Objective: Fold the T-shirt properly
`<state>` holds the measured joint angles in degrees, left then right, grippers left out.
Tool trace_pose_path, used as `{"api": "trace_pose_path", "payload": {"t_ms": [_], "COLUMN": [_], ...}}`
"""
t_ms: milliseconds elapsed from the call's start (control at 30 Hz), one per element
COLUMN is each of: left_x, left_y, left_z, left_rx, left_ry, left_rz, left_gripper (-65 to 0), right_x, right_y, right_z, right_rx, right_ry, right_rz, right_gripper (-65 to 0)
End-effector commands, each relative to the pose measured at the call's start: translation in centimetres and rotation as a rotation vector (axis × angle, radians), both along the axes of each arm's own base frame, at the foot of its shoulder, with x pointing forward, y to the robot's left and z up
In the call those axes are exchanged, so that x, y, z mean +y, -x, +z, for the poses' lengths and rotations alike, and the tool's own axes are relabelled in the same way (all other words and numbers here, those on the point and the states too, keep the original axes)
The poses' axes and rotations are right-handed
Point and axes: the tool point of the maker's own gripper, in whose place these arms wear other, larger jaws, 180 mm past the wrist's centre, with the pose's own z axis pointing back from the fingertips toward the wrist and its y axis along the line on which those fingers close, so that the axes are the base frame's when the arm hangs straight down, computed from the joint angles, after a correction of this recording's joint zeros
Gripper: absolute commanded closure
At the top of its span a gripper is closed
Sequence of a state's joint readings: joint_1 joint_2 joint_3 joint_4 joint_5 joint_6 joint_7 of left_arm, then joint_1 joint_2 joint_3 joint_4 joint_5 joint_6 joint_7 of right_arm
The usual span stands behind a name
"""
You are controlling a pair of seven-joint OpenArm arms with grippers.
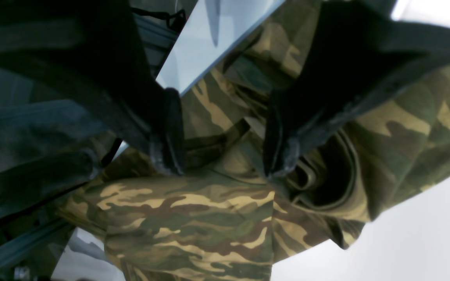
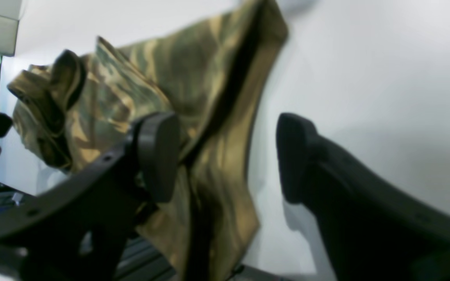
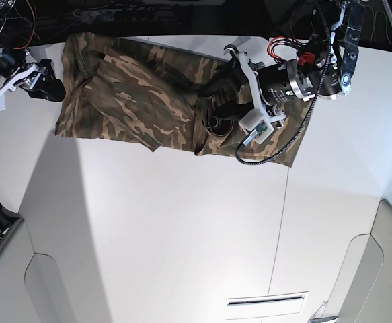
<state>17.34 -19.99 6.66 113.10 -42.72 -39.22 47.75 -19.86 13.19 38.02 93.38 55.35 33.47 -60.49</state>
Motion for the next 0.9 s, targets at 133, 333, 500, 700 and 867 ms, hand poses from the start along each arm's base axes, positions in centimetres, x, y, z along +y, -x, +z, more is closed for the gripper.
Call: {"api": "trace_pose_path", "payload": {"t_ms": [133, 333, 500, 700, 867], "left_x": [1.2, 3.2, 4.9, 6.2, 7.9], "left_y": [-1.3, -2.6, -3.2, -3.8, -4.5], "left_z": [1.4, 2.3, 2.6, 2.9, 3.8], "left_rx": [-0.05, -0.077, -0.083, -0.096, -0.117], "left_ry": [0.017, 0.025, 0.011, -0.001, 0.015], "left_rz": [0.045, 0.111, 0.157, 0.194, 0.249], "left_gripper": [-34.8, -34.8, -34.8, -34.8, -34.8], "right_x": [1.6, 5.7, 8.9, 9.9, 9.6], "right_y": [-0.1, 0.0, -0.4, -1.3, -2.5], "right_z": [-1.3, -2.5, -2.6, -2.9, -2.4], "right_rx": [0.013, 0.034, 0.026, 0.019, -0.01], "right_ry": [-0.054, -0.126, -0.185, -0.16, -0.149], "right_rz": [0.033, 0.109, 0.136, 0.147, 0.144], "right_gripper": [-38.8, -38.8, -38.8, -21.3, 0.0]}}
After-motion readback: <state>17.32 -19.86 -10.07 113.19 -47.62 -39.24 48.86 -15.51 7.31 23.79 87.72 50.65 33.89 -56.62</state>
